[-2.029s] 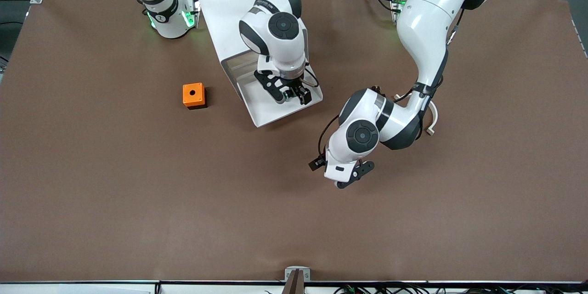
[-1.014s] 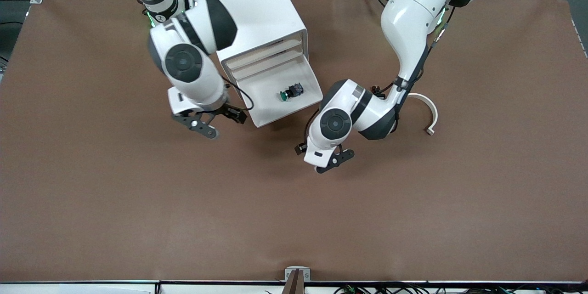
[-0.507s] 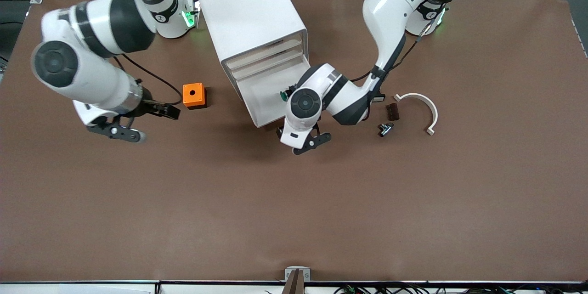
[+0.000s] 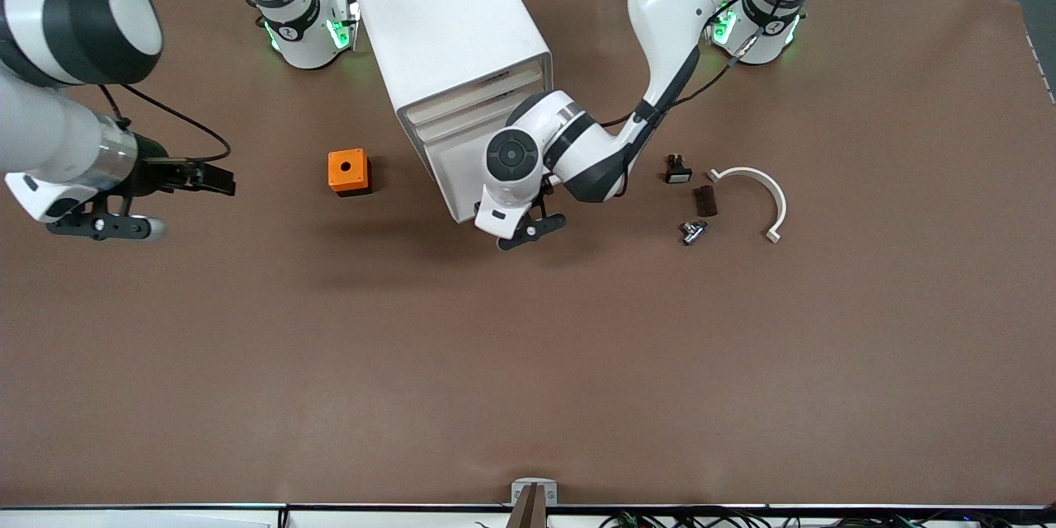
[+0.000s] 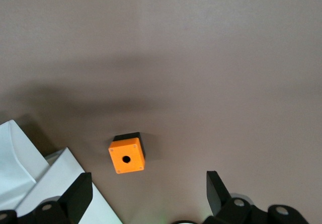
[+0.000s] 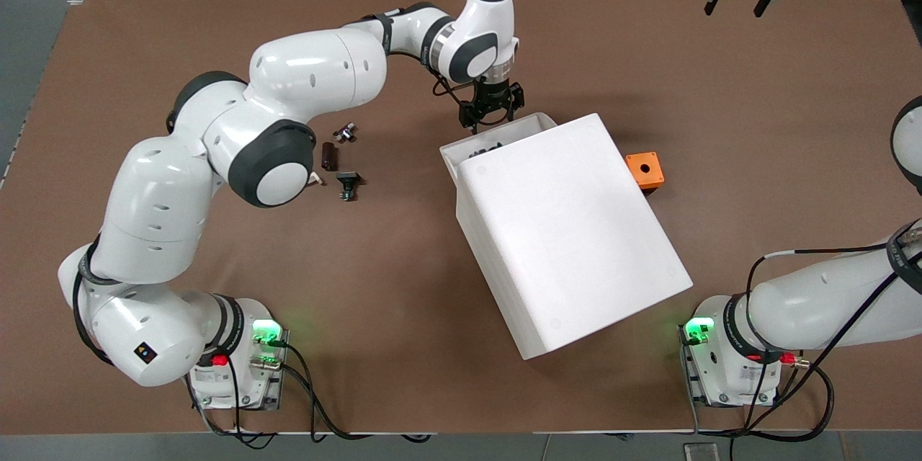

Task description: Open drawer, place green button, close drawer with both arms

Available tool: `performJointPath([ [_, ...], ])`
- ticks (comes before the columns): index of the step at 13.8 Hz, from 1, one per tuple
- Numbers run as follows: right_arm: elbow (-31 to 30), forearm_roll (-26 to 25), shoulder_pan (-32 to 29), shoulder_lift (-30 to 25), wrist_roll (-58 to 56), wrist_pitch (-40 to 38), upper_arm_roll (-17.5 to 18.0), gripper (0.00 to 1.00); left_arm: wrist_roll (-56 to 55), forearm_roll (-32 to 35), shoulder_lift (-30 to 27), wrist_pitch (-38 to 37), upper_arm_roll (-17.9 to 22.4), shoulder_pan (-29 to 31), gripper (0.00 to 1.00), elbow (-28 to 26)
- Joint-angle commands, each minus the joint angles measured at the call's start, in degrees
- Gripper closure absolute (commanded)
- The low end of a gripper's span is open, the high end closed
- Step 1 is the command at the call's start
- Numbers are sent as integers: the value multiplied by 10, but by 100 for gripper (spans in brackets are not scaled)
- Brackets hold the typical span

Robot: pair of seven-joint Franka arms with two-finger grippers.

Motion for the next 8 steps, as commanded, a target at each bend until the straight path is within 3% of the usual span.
performJointPath([
  [1,-10,-12,-33,-21,-33,-12,12,0,-17,5,-11,1,1,-21,1,-14],
  [8,-3,-29,-61,-42,-54,-52,14,0,-17,-79,-10,0,-18,-33,1,-28],
])
